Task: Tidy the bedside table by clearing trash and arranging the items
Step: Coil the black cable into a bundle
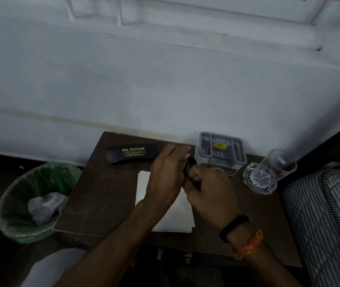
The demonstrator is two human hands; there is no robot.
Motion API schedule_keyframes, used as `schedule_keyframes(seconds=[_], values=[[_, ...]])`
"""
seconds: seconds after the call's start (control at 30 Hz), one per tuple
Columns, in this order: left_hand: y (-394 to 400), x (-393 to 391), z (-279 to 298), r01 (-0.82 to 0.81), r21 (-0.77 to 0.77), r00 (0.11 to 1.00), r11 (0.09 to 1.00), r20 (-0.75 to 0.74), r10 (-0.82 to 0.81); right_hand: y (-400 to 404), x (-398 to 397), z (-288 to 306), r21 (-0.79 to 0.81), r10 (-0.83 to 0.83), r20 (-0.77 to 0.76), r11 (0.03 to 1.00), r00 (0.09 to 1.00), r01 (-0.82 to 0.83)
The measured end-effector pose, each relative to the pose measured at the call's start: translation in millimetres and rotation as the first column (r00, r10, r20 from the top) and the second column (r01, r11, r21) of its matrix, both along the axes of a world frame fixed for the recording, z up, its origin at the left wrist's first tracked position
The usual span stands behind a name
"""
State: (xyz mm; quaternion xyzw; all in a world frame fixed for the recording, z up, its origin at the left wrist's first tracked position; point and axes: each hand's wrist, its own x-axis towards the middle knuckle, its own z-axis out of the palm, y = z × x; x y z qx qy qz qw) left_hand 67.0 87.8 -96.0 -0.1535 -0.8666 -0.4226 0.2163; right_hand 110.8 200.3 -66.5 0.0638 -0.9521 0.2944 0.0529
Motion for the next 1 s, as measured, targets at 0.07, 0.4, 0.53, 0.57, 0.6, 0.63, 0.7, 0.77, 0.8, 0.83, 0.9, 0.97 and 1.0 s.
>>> schedule_keyframes(seconds=[0.07, 0.4, 0.53, 0.57, 0.6, 0.63, 0.7, 0.77, 0.8, 0.83, 0.9, 0.97, 1.0], values=[[-1.2, 0.3, 3.8, 0.005, 0.021, 1.0, 1.0, -0.016, -0.005, 2.0, -0.9, 1.2, -0.065, 0.043, 0.03, 0.997, 0.999, -0.041], [-21.6, -7.2, 6.5, 0.029, -0.154, 0.997, 0.988, -0.069, -0.04, 31.9, 0.5, 22.1, -0.022, 0.189, -0.074, 0.981, 0.979, -0.191], [-22.6, -11.0, 5.6, 0.041, -0.077, 0.998, 0.996, -0.041, -0.044, 46.7, -6.1, 12.2, 0.117, 0.129, -0.211, 0.988, 0.969, -0.106], [-22.2, -11.8, 5.2, 0.035, -0.012, 0.999, 0.999, 0.001, -0.035, 49.6, -9.2, 8.2, 0.156, 0.085, -0.25, 0.987, 0.964, -0.046], [-21.2, -11.9, 5.3, 0.021, 0.059, 0.997, 0.998, 0.067, -0.025, 52.3, -12.8, 3.7, 0.184, 0.041, -0.279, 0.983, 0.959, 0.012], [-19.8, -11.5, 5.4, 0.004, 0.132, 0.99, 0.991, 0.142, -0.023, 54.1, -16.2, -0.7, 0.196, 0.008, -0.299, 0.979, 0.954, 0.054], [-16.7, -10.4, 4.3, -0.044, 0.293, 0.954, 0.955, 0.296, -0.047, 54.4, -21.6, -9.4, 0.203, -0.008, -0.335, 0.976, 0.942, 0.08], [-15.1, -8.8, 4.2, -0.123, 0.452, 0.894, 0.884, 0.437, -0.099, 51.3, -23.7, -16.3, 0.159, -0.019, -0.364, 0.984, 0.931, 0.083], [-14.8, -8.6, 4.6, -0.156, 0.512, 0.862, 0.844, 0.488, -0.137, 49.2, -24.6, -18.6, 0.126, -0.034, -0.379, 0.988, 0.925, 0.088], [-14.3, -8.2, 4.6, -0.179, 0.562, 0.832, 0.808, 0.524, -0.18, 47.5, -25.3, -21.4, 0.101, -0.045, -0.391, 0.991, 0.919, 0.091], [-12.6, -6.6, 6.2, -0.209, 0.644, 0.788, 0.736, 0.556, -0.263, 42.1, -27.3, -24.9, 0.079, -0.049, -0.39, 0.993, 0.92, 0.087], [-11.7, -5.2, 9.1, -0.232, 0.704, 0.759, 0.671, 0.562, -0.327, 37.8, -29.7, -26.7, 0.057, -0.05, -0.378, 0.995, 0.925, 0.077], [-12.1, -5.0, 10.0, -0.244, 0.727, 0.747, 0.642, 0.563, -0.354, 36.4, -30.4, -27.6, 0.035, -0.055, -0.37, 0.997, 0.928, 0.073]])
